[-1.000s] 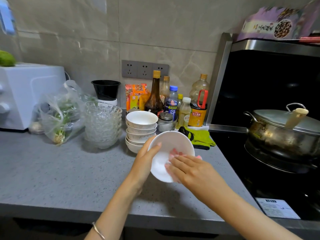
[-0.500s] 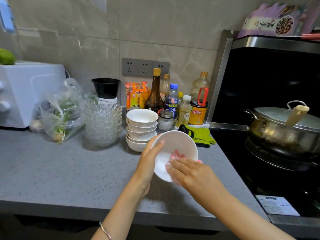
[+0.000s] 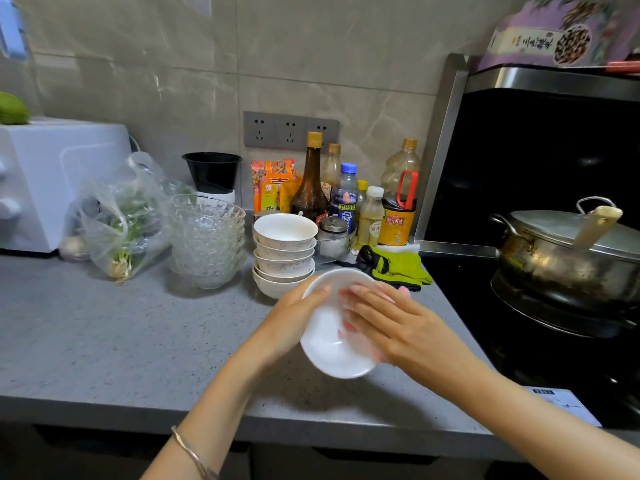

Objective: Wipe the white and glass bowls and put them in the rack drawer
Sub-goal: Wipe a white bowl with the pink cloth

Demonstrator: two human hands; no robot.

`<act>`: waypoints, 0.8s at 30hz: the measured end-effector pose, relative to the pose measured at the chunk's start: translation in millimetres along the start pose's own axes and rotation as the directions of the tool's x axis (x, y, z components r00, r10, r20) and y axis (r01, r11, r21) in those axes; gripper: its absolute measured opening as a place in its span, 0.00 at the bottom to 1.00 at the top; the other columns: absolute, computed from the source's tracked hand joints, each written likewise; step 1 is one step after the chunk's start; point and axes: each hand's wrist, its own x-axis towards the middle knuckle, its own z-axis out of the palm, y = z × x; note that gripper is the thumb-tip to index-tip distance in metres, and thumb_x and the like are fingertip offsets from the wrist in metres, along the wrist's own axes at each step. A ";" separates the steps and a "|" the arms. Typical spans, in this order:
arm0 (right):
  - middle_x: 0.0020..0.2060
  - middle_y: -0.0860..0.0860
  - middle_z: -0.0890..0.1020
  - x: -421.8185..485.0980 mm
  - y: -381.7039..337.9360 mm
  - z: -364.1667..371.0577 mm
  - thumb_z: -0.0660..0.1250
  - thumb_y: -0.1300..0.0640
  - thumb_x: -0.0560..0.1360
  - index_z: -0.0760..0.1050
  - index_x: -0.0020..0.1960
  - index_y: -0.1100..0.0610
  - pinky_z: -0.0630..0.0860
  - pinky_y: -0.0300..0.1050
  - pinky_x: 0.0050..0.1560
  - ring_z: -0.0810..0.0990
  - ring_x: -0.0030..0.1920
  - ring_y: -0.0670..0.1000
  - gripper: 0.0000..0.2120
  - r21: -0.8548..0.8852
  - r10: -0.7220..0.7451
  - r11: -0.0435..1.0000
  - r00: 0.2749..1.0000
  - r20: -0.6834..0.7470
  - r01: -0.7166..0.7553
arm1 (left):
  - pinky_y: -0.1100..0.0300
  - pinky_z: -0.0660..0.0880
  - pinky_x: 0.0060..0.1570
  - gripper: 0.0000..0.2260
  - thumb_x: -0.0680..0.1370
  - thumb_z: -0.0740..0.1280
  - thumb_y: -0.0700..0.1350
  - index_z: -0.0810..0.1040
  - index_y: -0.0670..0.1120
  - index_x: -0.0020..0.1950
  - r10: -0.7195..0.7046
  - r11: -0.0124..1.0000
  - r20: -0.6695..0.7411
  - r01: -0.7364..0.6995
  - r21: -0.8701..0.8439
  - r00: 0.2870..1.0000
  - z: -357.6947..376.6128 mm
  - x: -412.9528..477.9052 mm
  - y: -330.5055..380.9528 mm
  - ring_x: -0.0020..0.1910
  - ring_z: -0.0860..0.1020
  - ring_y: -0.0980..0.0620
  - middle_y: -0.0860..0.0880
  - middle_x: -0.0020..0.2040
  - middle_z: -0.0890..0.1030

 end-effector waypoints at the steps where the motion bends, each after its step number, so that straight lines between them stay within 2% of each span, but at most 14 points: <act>1: 0.62 0.57 0.79 -1.5 0.2 1.8 0.63 0.61 0.71 0.80 0.60 0.59 0.51 0.53 0.73 0.75 0.66 0.56 0.18 -0.021 -0.024 0.999 1.000 0.017 0.024 | 0.56 0.73 0.58 0.10 0.81 0.59 0.41 0.78 0.49 0.57 -0.022 0.999 0.042 0.021 0.027 0.999 0.0 0.8 -0.7 0.53 0.79 0.51 0.47 0.54 0.82; 3: 0.63 0.57 0.78 -1.8 -6.1 2.4 0.64 0.61 0.69 0.79 0.61 0.59 0.51 0.52 0.72 0.75 0.66 0.55 0.21 -0.009 0.012 1.000 0.998 0.060 -0.011 | 0.54 0.73 0.59 0.09 0.81 0.59 0.42 0.78 0.49 0.56 -0.037 0.999 0.035 0.036 0.041 0.999 1.4 1.8 -3.8 0.53 0.79 0.50 0.46 0.54 0.82; 5: 0.60 0.57 0.80 0.7 -22.0 1.1 0.63 0.61 0.69 0.81 0.59 0.58 0.61 0.50 0.69 0.79 0.61 0.55 0.19 0.121 0.123 0.983 0.986 0.116 -0.137 | 0.54 0.73 0.57 0.09 0.81 0.60 0.43 0.79 0.51 0.52 -0.034 0.999 -0.059 0.034 -0.002 0.998 6.2 1.0 -6.5 0.51 0.79 0.50 0.49 0.50 0.83; 7: 0.56 0.54 0.83 5.7 -43.8 -4.9 0.70 0.54 0.64 0.81 0.57 0.56 0.76 0.47 0.57 0.83 0.54 0.53 0.21 0.307 0.217 0.912 0.954 0.206 -0.274 | 0.56 0.74 0.55 0.09 0.81 0.60 0.44 0.79 0.52 0.50 -0.054 0.998 -0.155 0.047 -0.049 0.987 14.4 -0.1 -9.8 0.51 0.79 0.50 0.49 0.50 0.83; 8: 0.56 0.52 0.83 9.9 -52.6 -11.9 0.71 0.49 0.63 0.80 0.58 0.55 0.78 0.43 0.49 0.83 0.52 0.51 0.25 0.384 0.258 0.854 0.928 0.270 -0.349 | 0.56 0.75 0.53 0.08 0.81 0.60 0.44 0.79 0.51 0.51 -0.082 0.992 -0.180 0.064 -0.105 0.980 19.1 -0.4 -12.4 0.50 0.80 0.48 0.47 0.51 0.83; 10: 0.57 0.48 0.82 18.9 -59.6 -24.8 0.64 0.41 0.69 0.78 0.62 0.54 0.79 0.40 0.42 0.83 0.50 0.48 0.26 0.479 0.313 0.754 0.887 0.340 -0.450 | 0.57 0.78 0.48 0.09 0.81 0.61 0.45 0.79 0.45 0.56 -0.184 0.951 -0.187 0.126 -0.284 0.965 27.2 -3.5 -14.0 0.47 0.81 0.46 0.43 0.53 0.82; 11: 0.58 0.48 0.82 23.8 -58.0 -27.8 0.59 0.39 0.72 0.76 0.64 0.54 0.79 0.41 0.43 0.82 0.52 0.47 0.27 0.501 0.318 0.724 0.874 0.367 -0.474 | 0.56 0.79 0.49 0.10 0.80 0.61 0.46 0.79 0.44 0.58 -0.224 0.927 -0.195 0.147 -0.346 0.955 28.8 -4.7 -14.7 0.47 0.81 0.46 0.41 0.54 0.82; 13: 0.62 0.47 0.80 29.9 -52.2 -32.2 0.54 0.37 0.76 0.74 0.66 0.54 0.77 0.43 0.56 0.80 0.59 0.47 0.28 0.491 0.308 0.732 0.872 0.381 -0.473 | 0.51 0.77 0.56 0.12 0.80 0.62 0.49 0.78 0.45 0.59 -0.241 0.921 -0.211 0.154 -0.358 0.947 27.9 -4.5 -15.3 0.52 0.82 0.46 0.40 0.55 0.82; 15: 0.64 0.47 0.78 31.4 -45.0 -36.2 0.54 0.35 0.76 0.74 0.67 0.53 0.67 0.43 0.66 0.76 0.64 0.47 0.29 0.477 0.306 0.757 0.887 0.347 -0.447 | 0.56 0.77 0.53 0.12 0.80 0.61 0.50 0.78 0.45 0.59 -0.218 0.934 -0.217 0.140 -0.328 0.951 23.8 -5.6 -11.8 0.53 0.81 0.48 0.43 0.54 0.83; 17: 0.65 0.44 0.77 29.4 -39.8 -48.6 0.55 0.34 0.75 0.74 0.67 0.50 0.64 0.38 0.67 0.74 0.65 0.44 0.28 0.565 0.314 0.671 0.875 0.370 -0.480 | 0.62 0.77 0.44 0.12 0.81 0.60 0.50 0.78 0.46 0.57 -0.212 0.939 -0.231 0.133 -0.316 0.949 19.1 -5.9 -8.5 0.51 0.81 0.52 0.46 0.52 0.83; 19: 0.64 0.40 0.76 26.0 -37.2 -57.4 0.56 0.34 0.75 0.72 0.68 0.46 0.65 0.34 0.65 0.73 0.64 0.41 0.27 0.665 0.271 0.587 0.886 0.377 -0.462 | 0.59 0.76 0.50 0.11 0.81 0.60 0.50 0.79 0.47 0.55 -0.218 0.942 -0.266 0.132 -0.308 0.939 15.2 -5.2 -8.5 0.52 0.81 0.51 0.46 0.53 0.83; 22: 0.62 0.40 0.78 22.3 -44.4 -58.2 0.54 0.32 0.75 0.71 0.68 0.48 0.60 0.31 0.62 0.74 0.62 0.41 0.29 0.572 0.196 0.715 0.900 0.389 -0.403 | 0.51 0.72 0.64 0.10 0.81 0.60 0.49 0.79 0.48 0.56 -0.218 0.946 -0.294 0.127 -0.300 0.931 16.1 -6.2 -6.5 0.58 0.79 0.48 0.44 0.57 0.82; 23: 0.63 0.41 0.77 23.8 -46.0 -56.2 0.53 0.32 0.75 0.69 0.69 0.49 0.57 0.32 0.64 0.73 0.63 0.41 0.30 0.536 0.200 0.747 0.902 0.382 -0.393 | 0.51 0.72 0.64 0.10 0.81 0.60 0.48 0.78 0.48 0.58 -0.207 0.948 -0.287 0.120 -0.293 0.935 17.5 -6.9 -6.3 0.58 0.79 0.48 0.45 0.57 0.82; 24: 0.67 0.42 0.73 25.6 -47.0 -54.6 0.53 0.32 0.76 0.66 0.72 0.50 0.51 0.34 0.67 0.69 0.67 0.42 0.32 0.547 0.197 0.733 0.896 0.399 -0.405 | 0.53 0.73 0.62 0.10 0.81 0.59 0.47 0.78 0.49 0.58 -0.190 0.953 -0.270 0.111 -0.283 0.944 19.5 -8.0 -6.1 0.57 0.79 0.49 0.46 0.57 0.82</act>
